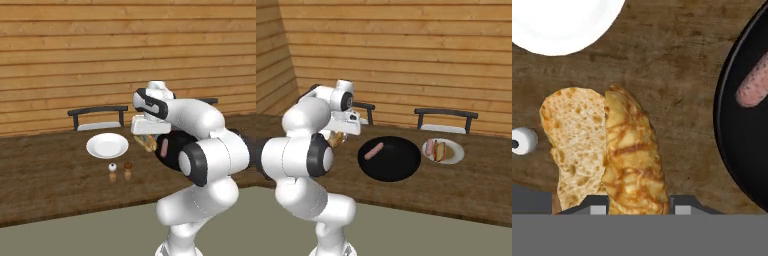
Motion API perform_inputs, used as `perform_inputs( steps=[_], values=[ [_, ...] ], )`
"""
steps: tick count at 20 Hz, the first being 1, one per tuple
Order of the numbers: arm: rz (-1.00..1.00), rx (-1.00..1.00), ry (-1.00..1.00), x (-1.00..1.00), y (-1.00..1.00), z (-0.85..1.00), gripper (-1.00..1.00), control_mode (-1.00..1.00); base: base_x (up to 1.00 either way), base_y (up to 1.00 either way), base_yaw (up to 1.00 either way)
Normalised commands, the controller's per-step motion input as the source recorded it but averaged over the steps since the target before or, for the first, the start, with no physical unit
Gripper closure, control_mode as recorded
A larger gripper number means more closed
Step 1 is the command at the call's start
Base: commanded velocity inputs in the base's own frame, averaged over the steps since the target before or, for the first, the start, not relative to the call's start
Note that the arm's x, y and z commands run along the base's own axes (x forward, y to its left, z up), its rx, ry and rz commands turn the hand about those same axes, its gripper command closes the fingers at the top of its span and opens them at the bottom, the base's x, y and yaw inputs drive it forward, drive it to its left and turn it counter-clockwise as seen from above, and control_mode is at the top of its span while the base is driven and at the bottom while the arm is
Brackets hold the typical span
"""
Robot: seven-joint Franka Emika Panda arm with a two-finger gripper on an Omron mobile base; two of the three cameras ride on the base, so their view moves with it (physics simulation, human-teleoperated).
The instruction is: Place one bun and one sausage from the bowl on each plate.
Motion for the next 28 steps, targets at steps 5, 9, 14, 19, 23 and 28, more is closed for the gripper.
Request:
perform_inputs(
  steps=[5, 9, 14, 19, 23, 28],
  values=[
    [-0.13, 0.00, 0.00, 0.52, 0.45, -0.33, 1.00, -1.00, 0.00, 0.00, 0.00],
    [-0.08, 0.01, -0.07, 0.37, 0.33, -0.47, 1.00, -1.00, 0.00, 0.00, 0.00],
    [-0.10, 0.00, -0.23, 0.18, 0.44, -0.13, 1.00, -1.00, 0.00, 0.00, 0.00],
    [-0.06, 0.00, -0.06, 0.17, 0.26, -0.05, 1.00, -1.00, 0.00, 0.00, 0.00],
    [0.00, 0.00, 0.00, 0.19, 0.00, -0.10, 1.00, -1.00, 0.00, 0.00, 0.00],
    [-0.01, -0.02, 0.00, 0.37, 0.12, -0.24, 1.00, -1.00, 0.00, 0.00, 0.00]
  ],
)
